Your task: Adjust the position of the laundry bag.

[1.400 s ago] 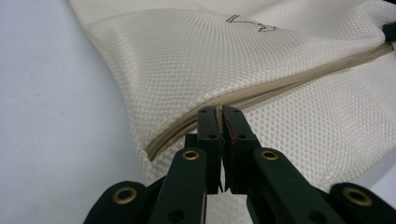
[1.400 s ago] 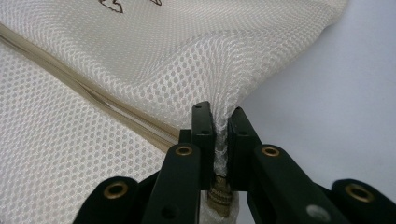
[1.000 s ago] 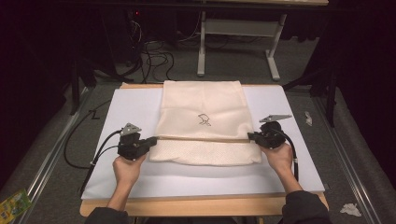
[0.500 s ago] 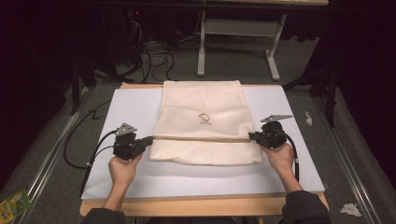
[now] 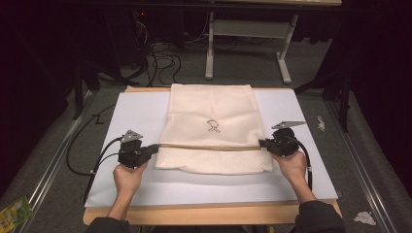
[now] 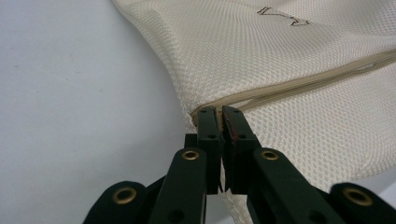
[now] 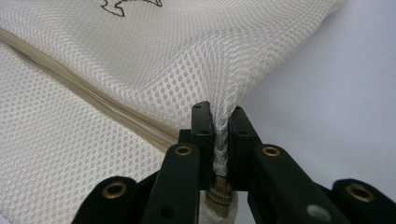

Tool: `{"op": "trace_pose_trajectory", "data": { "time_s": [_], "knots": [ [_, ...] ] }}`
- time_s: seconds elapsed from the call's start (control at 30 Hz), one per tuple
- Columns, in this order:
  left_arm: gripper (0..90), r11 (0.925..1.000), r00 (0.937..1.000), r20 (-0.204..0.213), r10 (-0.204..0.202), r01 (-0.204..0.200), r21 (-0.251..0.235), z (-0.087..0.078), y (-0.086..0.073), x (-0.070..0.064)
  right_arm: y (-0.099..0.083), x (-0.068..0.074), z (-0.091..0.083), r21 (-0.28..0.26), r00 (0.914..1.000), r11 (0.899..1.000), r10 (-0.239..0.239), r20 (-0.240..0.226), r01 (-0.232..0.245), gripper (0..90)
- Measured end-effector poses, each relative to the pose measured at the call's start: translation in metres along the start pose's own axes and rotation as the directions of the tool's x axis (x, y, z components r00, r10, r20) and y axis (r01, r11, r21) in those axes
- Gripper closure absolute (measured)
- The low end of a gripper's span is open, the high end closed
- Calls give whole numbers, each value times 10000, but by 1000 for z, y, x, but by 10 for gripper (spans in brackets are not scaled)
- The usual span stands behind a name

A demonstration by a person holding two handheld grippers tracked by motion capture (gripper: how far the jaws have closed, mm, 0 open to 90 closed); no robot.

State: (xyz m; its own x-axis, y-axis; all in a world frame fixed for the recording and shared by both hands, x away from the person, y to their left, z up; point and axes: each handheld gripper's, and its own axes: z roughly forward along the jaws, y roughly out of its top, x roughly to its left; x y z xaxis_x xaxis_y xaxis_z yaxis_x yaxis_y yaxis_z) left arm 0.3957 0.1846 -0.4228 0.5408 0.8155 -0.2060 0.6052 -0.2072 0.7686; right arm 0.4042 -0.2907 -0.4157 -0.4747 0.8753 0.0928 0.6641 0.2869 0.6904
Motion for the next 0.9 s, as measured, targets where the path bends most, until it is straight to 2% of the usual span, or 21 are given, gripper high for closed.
{"op": "trace_pose_trajectory", "data": {
  "time_s": [0.13, 0.27, 0.57, 0.9],
  "knots": [
    [868, 9998, 10000, 60, 12, -13, 189, 1, -2, -1, -2, -1, 3, 30, 9997, 9998, 218, -107, -218, 844],
    [866, 9999, 9999, 111, -52, 50, 160, 1, -5, -1, -5, -2, 5, 90, 9991, 9992, 386, -191, -384, 841],
    [864, 9998, 10000, 83, 8, -10, 196, 2, -6, -3, -8, -4, 7, 154, 9987, 9988, 475, -196, -472, 832],
    [863, 9987, 10000, 8, 40, -40, 498, 8, -8, -2, -14, -4, 13, 358, 9979, 9975, 621, -189, -614, 823]
  ]
}}
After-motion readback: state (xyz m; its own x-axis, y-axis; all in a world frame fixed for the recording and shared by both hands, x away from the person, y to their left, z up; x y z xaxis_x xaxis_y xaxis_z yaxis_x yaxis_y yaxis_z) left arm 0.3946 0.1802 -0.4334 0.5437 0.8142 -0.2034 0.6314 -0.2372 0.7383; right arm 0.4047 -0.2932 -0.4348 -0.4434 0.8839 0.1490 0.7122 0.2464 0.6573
